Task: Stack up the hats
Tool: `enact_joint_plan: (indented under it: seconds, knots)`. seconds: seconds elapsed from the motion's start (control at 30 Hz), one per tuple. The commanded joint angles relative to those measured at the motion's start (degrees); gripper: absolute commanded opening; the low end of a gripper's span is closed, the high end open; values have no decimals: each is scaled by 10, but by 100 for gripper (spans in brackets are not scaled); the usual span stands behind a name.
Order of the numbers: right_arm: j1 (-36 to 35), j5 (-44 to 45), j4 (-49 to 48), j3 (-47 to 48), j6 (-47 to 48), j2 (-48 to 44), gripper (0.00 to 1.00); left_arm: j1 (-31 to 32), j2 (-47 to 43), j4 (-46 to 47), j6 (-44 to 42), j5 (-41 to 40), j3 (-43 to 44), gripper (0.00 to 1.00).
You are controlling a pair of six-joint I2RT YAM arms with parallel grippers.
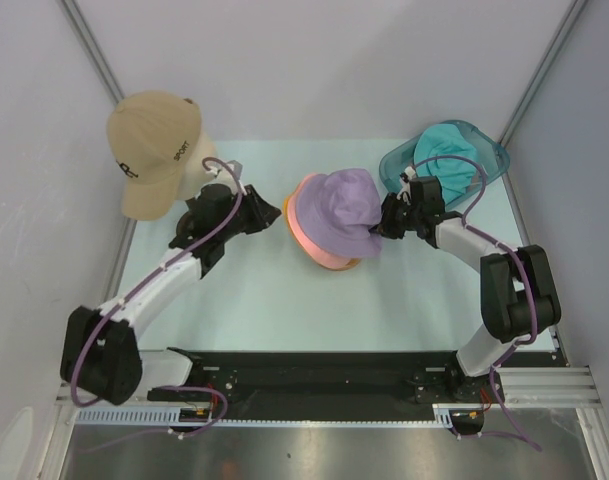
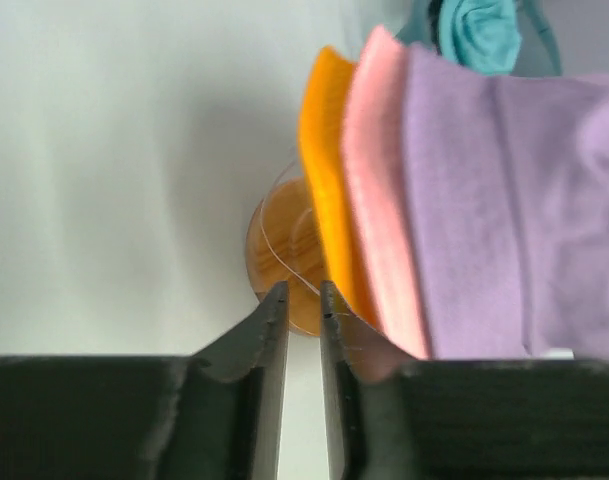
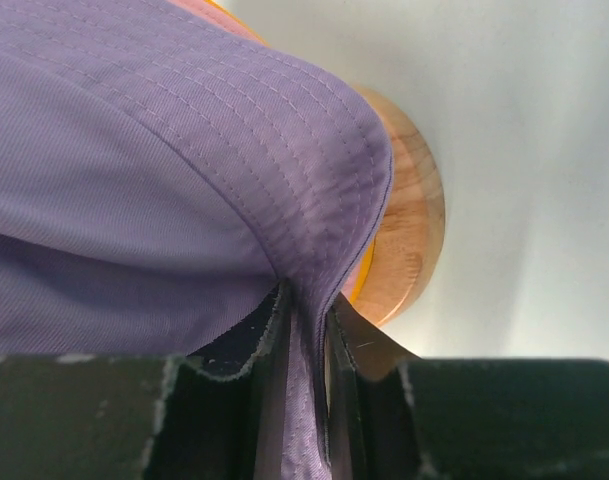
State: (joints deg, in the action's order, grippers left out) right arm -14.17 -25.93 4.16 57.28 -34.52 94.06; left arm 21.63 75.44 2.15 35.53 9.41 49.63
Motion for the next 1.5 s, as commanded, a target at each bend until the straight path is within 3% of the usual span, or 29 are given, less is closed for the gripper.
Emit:
enact_joint_plan:
  seconds: [0.0, 0.03, 0.17, 0.33, 0.5, 0.93, 1.07, 1.2, 1.27, 1.47]
  knots:
    - [-7, -7, 23, 1, 20, -20, 22, 2, -72, -29, -10, 5, -3, 36]
    - [-8, -8, 21, 1, 19, -21, 22, 2, -87, -6, 1, 22, -4, 44]
    - [-8, -9, 16, 1, 16, -23, 22, 3, -85, 72, 51, 66, -6, 50]
    - [-8, -6, 19, 4, 16, -28, 22, 15, -11, 131, 99, 114, 17, 50]
    - [-9, -1, 26, 10, 17, -37, 22, 20, 37, 137, 97, 110, 35, 52]
    - [-11, 3, 35, 16, 20, -33, 22, 21, 71, 229, 150, 141, 8, 50]
    - [-13, 3, 37, 17, 19, -34, 22, 22, 83, 232, 157, 130, 6, 39]
    - [-15, 4, 41, 16, 20, -34, 20, 21, 83, 215, 154, 102, 3, 10]
    - [-18, 4, 41, 16, 22, -34, 20, 21, 86, 213, 154, 93, 0, 2]
    - [-24, 14, 55, 27, 29, -34, 20, 20, 97, 138, 125, 30, 4, 0]
